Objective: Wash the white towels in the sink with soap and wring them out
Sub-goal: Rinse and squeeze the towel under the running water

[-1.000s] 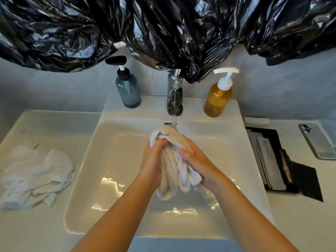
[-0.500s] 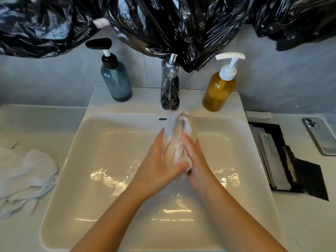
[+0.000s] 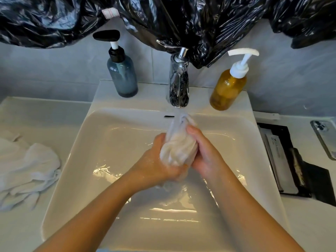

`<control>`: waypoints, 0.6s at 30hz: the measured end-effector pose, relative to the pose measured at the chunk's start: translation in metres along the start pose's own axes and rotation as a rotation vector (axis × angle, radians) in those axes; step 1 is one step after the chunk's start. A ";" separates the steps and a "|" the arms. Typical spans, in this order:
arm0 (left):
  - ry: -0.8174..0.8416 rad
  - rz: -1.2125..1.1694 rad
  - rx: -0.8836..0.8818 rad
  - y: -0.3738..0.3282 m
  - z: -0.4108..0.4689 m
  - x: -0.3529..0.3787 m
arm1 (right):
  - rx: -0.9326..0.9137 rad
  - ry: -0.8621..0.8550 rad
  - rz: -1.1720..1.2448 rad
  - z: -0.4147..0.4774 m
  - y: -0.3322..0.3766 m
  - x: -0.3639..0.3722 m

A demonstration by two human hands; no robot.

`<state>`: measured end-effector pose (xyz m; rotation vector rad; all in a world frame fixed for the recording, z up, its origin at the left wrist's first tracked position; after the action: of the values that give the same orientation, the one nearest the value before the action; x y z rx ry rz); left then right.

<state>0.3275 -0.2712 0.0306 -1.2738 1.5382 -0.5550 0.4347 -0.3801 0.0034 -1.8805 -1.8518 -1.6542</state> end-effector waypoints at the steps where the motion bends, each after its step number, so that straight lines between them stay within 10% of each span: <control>1: 0.018 -0.063 -0.033 0.001 0.001 -0.002 | -0.023 -0.001 0.011 -0.001 0.000 0.001; 9: 0.293 -0.555 -0.116 0.031 0.007 -0.018 | -0.118 -0.013 0.118 -0.001 -0.003 0.011; 18: -0.198 0.471 0.278 0.011 -0.021 -0.015 | -0.264 -0.126 0.047 -0.008 -0.012 0.023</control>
<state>0.3026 -0.2593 0.0350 -0.6989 1.4684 -0.3110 0.4146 -0.3655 0.0149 -2.1568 -1.6851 -1.8864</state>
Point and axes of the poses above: each hand's wrist, its own z-axis towards the middle knuckle, its own x-axis out of the palm, y = z × x, the point moved 2 cm from there along z, towards the middle knuckle, and after that the axes turned 6 degrees about z, right-handed, at the moved point
